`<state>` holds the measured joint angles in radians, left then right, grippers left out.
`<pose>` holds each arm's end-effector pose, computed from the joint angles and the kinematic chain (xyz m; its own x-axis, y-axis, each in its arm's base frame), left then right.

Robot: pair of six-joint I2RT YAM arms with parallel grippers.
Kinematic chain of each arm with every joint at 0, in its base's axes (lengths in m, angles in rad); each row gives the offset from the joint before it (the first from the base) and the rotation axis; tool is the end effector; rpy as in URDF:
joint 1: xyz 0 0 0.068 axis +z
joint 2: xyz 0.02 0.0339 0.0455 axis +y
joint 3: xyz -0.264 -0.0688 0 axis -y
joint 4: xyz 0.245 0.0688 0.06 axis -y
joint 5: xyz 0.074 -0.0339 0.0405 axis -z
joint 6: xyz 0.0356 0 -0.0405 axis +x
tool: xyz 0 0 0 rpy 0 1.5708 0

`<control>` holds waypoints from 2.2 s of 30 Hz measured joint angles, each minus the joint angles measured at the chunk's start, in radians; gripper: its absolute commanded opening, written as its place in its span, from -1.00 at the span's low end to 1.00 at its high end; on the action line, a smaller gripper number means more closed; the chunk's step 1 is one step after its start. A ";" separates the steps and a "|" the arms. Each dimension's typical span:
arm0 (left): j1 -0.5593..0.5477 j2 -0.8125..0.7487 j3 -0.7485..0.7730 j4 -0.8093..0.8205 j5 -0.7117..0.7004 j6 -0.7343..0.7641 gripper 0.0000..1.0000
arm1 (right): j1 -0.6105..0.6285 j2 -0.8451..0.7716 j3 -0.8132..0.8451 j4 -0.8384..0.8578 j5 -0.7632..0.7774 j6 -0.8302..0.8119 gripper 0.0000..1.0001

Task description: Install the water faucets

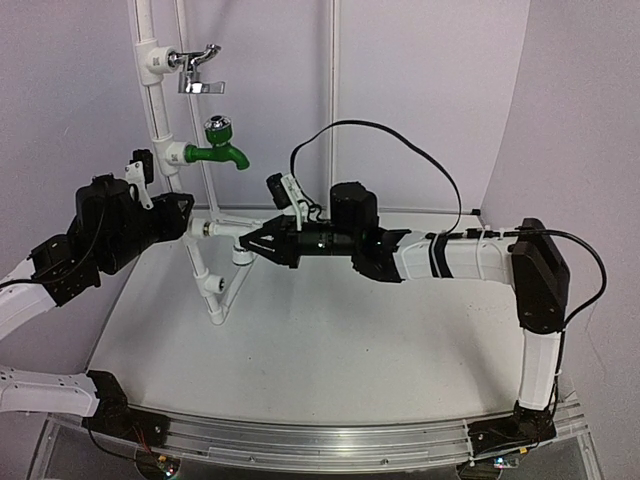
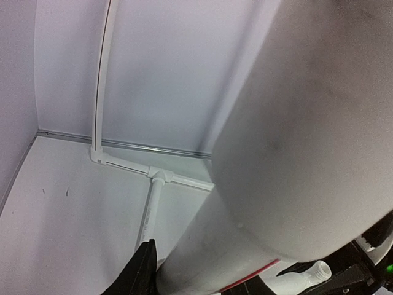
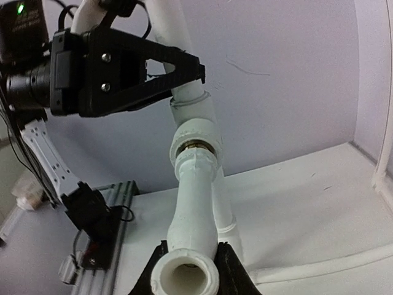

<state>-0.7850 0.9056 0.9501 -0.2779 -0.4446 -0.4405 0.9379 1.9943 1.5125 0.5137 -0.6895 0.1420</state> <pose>0.1540 -0.1322 0.3675 -0.2939 -0.2505 -0.9224 0.2397 0.9149 -0.3249 0.2626 0.3963 0.2971 -0.1226 0.0175 -0.9923 -0.9908 -0.0594 0.1214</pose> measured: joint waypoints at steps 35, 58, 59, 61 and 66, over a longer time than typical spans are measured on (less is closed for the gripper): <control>-0.005 -0.042 -0.031 0.019 -0.025 0.024 -1.00 | -0.026 -0.105 -0.355 0.438 0.182 1.237 0.96; -0.005 -0.042 -0.031 0.019 -0.017 0.025 -1.00 | 0.012 -0.407 -0.319 -0.200 0.170 -1.319 0.91; -0.005 -0.042 -0.031 0.019 -0.016 0.025 -1.00 | 0.020 -0.391 -0.309 -0.200 0.174 -1.356 0.90; -0.005 -0.042 -0.031 0.019 -0.014 0.026 -1.00 | 0.035 -0.354 -0.286 -0.194 0.179 -1.421 0.86; -0.005 -0.040 -0.031 0.019 -0.011 0.026 -1.00 | 0.058 -0.276 -0.234 -0.166 0.192 -1.509 0.78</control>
<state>-0.7902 0.8654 0.9192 -0.2584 -0.4557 -0.4145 0.9960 1.7187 1.2784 0.3476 -0.4971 -1.3667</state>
